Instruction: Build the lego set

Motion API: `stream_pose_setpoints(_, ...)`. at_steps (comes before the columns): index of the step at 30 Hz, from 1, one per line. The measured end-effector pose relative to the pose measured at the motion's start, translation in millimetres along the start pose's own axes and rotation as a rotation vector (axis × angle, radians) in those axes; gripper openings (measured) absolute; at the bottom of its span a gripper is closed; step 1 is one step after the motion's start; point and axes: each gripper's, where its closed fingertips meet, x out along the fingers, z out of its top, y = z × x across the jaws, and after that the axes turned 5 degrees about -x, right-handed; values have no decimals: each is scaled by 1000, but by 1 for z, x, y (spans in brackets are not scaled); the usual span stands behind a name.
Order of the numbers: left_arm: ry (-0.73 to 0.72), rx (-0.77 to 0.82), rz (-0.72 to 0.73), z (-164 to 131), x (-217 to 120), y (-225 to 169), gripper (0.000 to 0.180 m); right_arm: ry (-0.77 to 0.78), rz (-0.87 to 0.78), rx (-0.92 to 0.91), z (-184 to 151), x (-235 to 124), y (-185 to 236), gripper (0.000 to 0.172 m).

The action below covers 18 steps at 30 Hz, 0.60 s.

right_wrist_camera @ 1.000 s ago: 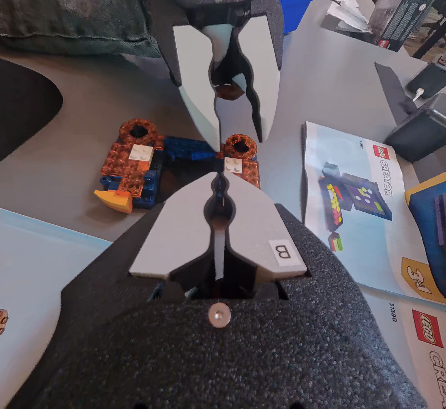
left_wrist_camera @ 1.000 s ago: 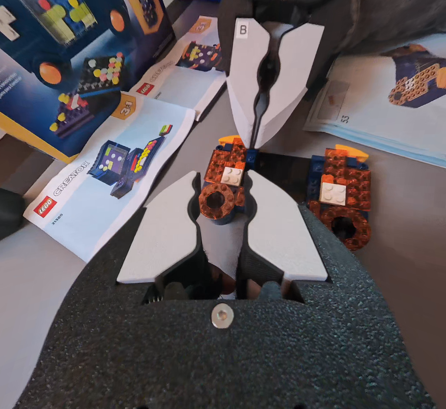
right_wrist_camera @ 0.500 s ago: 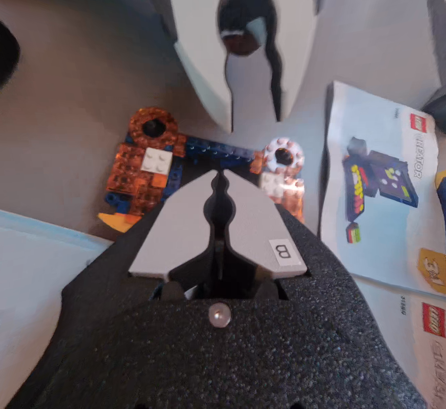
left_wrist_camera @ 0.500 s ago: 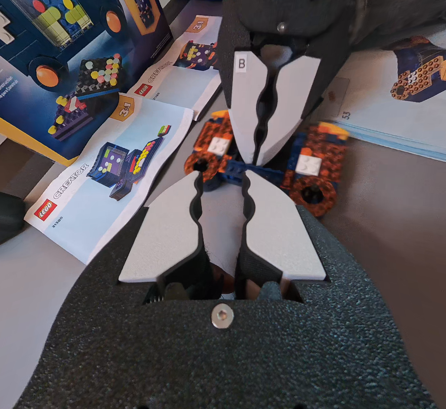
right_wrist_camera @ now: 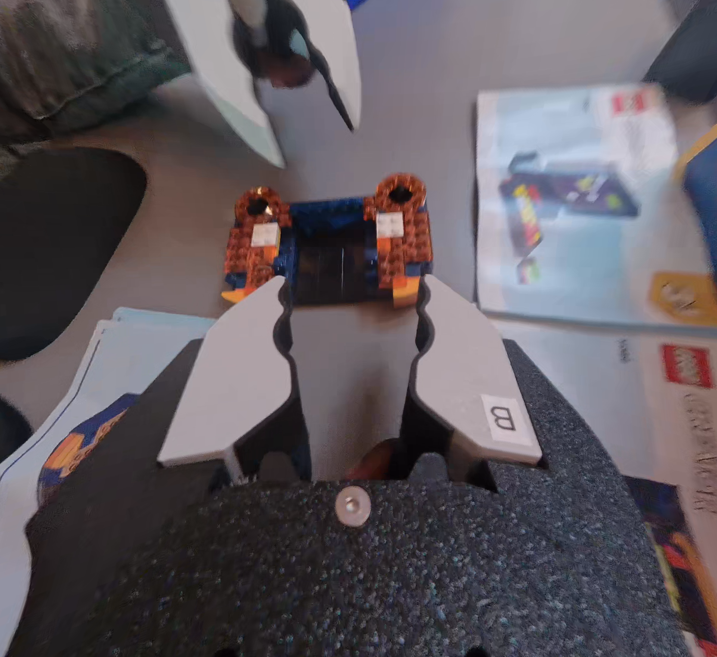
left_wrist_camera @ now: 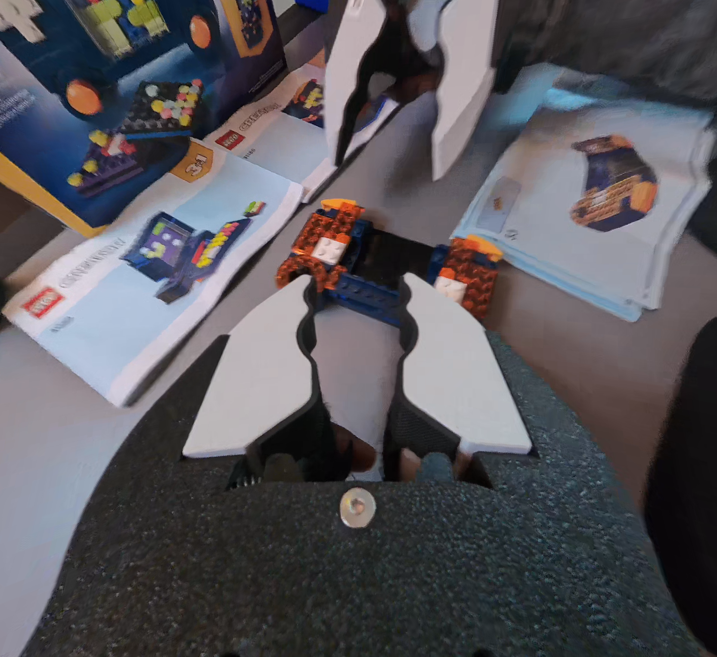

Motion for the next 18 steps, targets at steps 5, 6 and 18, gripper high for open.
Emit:
stream_pose_setpoints(5,115,-32,-13,-19,4,-40,80,106,-2,24,-25,17,-12,64)
stream_pose_setpoints(6,146,-20,13,-26,7,-42,82,119,9,29,-26,21,-10,66)
stream_pose_setpoints(18,285,-27,179,-80,-17,-45,67,104,100,37,-7,54,23,69)
